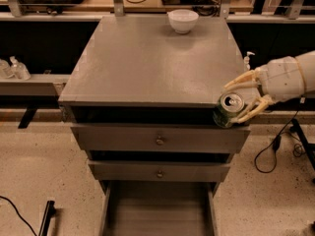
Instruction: Pick green can from bottom drawer and place on counter
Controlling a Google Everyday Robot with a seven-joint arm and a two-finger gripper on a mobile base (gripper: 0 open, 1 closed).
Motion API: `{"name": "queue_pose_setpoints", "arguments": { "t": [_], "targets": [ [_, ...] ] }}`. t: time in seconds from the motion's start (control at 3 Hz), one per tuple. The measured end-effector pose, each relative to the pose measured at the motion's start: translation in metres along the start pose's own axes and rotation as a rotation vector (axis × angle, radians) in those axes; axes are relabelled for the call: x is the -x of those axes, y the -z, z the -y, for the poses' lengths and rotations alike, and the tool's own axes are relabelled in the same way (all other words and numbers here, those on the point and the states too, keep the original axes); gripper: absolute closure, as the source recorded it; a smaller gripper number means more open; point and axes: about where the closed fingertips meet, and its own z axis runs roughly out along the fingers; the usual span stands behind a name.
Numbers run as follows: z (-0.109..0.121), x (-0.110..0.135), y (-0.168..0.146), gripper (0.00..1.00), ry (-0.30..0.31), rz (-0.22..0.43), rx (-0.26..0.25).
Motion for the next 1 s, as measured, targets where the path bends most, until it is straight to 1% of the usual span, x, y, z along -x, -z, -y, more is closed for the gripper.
{"name": "queue_pose_setpoints", "arguments": {
  "t": [0.33, 0.67, 1.0],
  "targets": [
    [0.032, 0.006, 0.004, 1.00, 0.031, 0.026, -0.019],
    [0.046, 0.017, 0.010, 1.00, 0.033, 0.097, -0.031],
    [0.053, 0.037, 0.010, 1.00, 0.002, 0.114, -0.025]
  ]
}}
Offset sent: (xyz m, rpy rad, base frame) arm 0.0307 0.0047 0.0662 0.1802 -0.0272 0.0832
